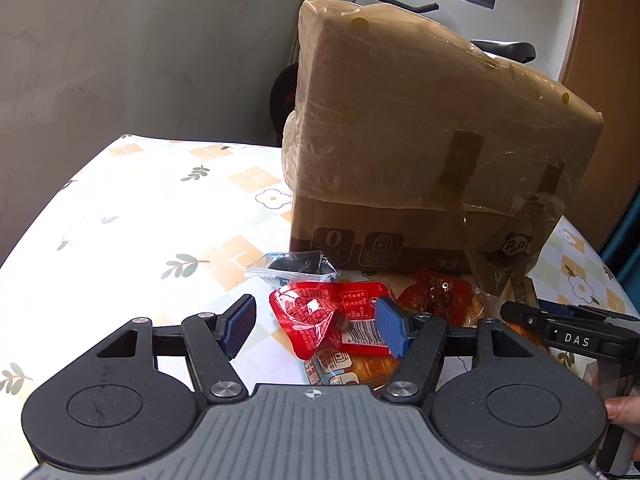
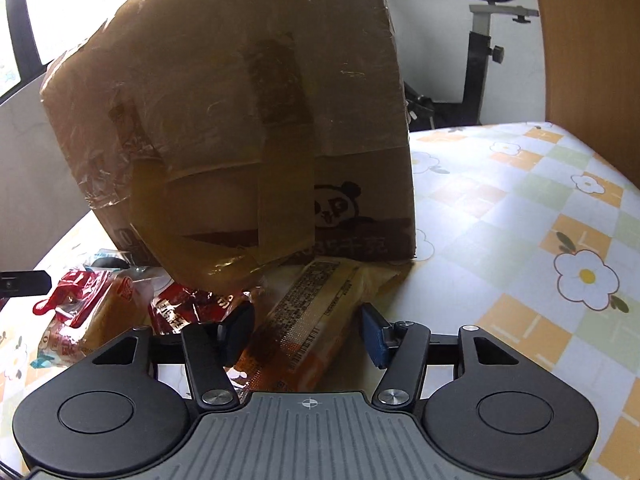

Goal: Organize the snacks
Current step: 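Close the left tool on the red sauce packet while the right tool grips the long pastry pack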

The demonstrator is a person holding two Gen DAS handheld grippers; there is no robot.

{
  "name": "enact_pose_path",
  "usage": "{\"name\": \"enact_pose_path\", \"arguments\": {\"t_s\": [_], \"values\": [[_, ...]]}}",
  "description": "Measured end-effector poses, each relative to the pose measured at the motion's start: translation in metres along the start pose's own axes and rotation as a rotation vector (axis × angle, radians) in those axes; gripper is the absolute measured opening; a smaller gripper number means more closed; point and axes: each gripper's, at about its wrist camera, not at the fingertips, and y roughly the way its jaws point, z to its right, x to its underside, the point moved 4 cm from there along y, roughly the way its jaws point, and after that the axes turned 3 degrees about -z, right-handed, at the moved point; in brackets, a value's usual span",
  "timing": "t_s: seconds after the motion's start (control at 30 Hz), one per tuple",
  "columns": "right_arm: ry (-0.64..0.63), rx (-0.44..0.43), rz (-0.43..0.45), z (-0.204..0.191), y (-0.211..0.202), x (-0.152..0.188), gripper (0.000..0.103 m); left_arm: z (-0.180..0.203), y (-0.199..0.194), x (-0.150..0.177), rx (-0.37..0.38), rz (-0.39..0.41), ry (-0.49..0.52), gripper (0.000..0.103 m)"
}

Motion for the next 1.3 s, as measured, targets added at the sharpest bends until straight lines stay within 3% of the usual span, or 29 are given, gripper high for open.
{"name": "enact_pose_path", "arguments": {"t_s": [0.27, 0.47, 0.73, 0.8, 0.83, 0.93, 0.97, 1.3], "values": [[0.006, -0.016, 0.023, 0.002, -0.005, 0.002, 0.047, 0.007, 0.021, 0.007, -0.012, -0.011, -0.028, 0.068], [-0.013, -0.016, 0.028, 0.001, -0.007, 0.002, 0.047, -0.001, 0.024, 0.007, -0.081, 0.016, -0.094, 0.067], [-0.002, -0.024, 0.028, 0.003, -0.008, 0.002, 0.047, -0.003, 0.031, 0.012, -0.071, 0.025, -0.148, 0.066], [-0.003, -0.023, 0.028, 0.003, -0.008, 0.002, 0.047, -0.002, 0.030, 0.013, -0.045, 0.031, -0.159, 0.057], [-0.003, -0.023, 0.028, 0.003, -0.008, 0.002, 0.047, -0.001, 0.029, 0.013, -0.028, 0.035, -0.156, 0.047], [-0.003, -0.023, 0.028, 0.003, -0.008, 0.002, 0.047, 0.006, 0.022, 0.014, -0.041, 0.061, -0.130, 0.041], [-0.003, -0.023, 0.028, 0.003, -0.008, 0.002, 0.047, 0.008, 0.019, 0.016, -0.044, 0.073, -0.130, 0.024], [-0.001, -0.025, 0.028, 0.003, -0.008, 0.002, 0.047, 0.021, -0.013, 0.034, -0.068, 0.128, -0.121, 0.021]]}}
